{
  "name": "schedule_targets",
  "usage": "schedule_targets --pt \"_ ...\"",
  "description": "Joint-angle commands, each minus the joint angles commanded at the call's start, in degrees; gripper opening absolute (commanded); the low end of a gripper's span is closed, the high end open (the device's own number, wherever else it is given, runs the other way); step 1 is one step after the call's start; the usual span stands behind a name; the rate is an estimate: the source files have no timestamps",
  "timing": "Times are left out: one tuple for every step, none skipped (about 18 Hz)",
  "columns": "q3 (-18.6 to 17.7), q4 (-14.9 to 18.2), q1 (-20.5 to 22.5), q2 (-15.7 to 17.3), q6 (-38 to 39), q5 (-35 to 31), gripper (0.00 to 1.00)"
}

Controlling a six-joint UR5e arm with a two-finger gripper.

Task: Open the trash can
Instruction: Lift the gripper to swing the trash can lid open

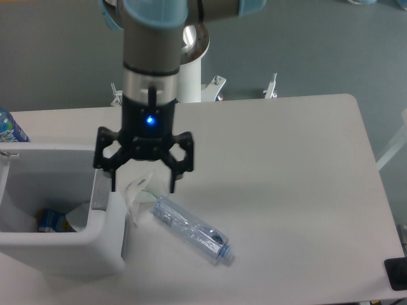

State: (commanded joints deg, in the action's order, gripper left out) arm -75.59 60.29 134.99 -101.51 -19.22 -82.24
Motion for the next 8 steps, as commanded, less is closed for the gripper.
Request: schedule_targets --pt "-0.3 0.1 0.2 0.1 -3.4 -2.3 1.00" --pt "-0.5 0.6 0.4 0.3 -7.3 -4.8 1.00" --pt "-1.1 1.0 0.6 0.6 -11.0 -7.5 1.00" --pt "-1.9 1.8 0.6 0.8 -14.1 -9.7 1.00" --pt "-3.0 2.5 0.6 1.1 -16.7 -11.2 1.00" --pt "-4.1 2.8 0.7 1.7 -19.0 -11.8 1.00" --pt "-5.3 2.8 0.7 2.2 -21.3 -11.9 1.00" --pt "-6.1 2.8 0.7 2.5 -22.9 -12.0 1.00"
